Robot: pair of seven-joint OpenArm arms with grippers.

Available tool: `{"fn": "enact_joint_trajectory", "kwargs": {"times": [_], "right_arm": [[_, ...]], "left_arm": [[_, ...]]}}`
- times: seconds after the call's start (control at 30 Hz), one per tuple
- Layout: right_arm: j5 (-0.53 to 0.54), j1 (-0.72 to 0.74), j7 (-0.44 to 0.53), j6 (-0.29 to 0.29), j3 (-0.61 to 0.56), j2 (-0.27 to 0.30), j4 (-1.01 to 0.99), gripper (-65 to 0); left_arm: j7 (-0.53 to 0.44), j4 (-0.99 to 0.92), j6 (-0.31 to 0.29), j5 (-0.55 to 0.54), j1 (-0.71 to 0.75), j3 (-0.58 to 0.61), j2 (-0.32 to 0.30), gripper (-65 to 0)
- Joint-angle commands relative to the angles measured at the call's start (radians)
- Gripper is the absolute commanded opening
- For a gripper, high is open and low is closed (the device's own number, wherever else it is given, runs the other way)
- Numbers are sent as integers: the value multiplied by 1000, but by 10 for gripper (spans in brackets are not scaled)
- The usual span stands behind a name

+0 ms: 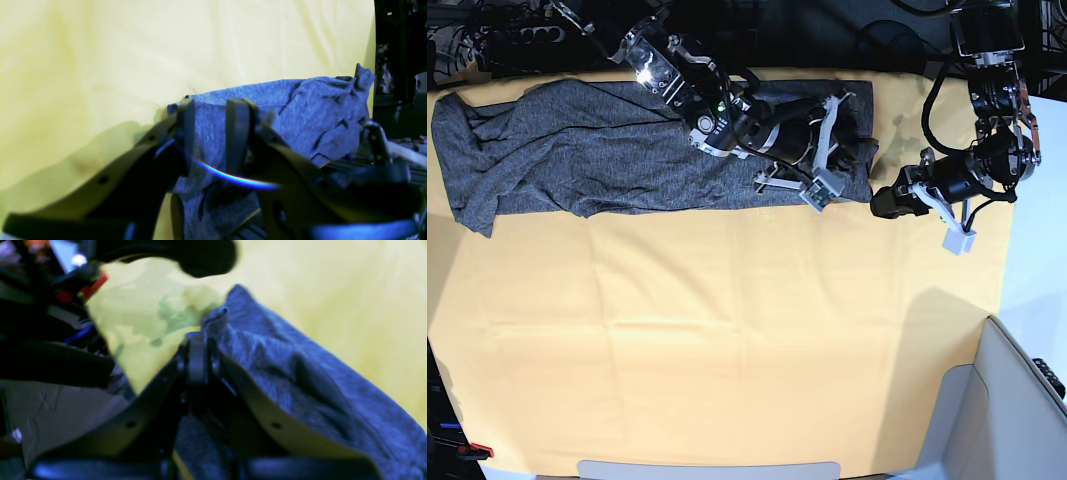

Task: Fold the T-shirt properly
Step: 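Push the grasped fabric toward the left gripper with the right gripper, then move the right gripper to the strip's end opposite the left gripper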

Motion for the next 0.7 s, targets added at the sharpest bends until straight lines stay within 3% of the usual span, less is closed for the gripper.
{"fn": "enact_joint_trajectory", "kwargs": {"times": [0.0,0.17,0.27,0.53,0.67], "right_arm": [[16,25,25,8,-11,-11,15,-592],[16,40,25,8,-45,-8,18,-413],[16,40,25,8,-45,-6,18,-344],[13,43,25,8,-26,3,48,-322],[14,53,25,8,84,23,110,-322]], "left_arm": [[-9,17,-4,-19,-14,-10,-14,-511],[-9,17,-4,-19,-14,-10,-14,-511],[-9,17,-4,-19,-14,-10,-14,-510],[-9,17,-4,-17,-14,-10,-19,-509],[5,17,-4,-17,-12,-69,-36,-501]]}}
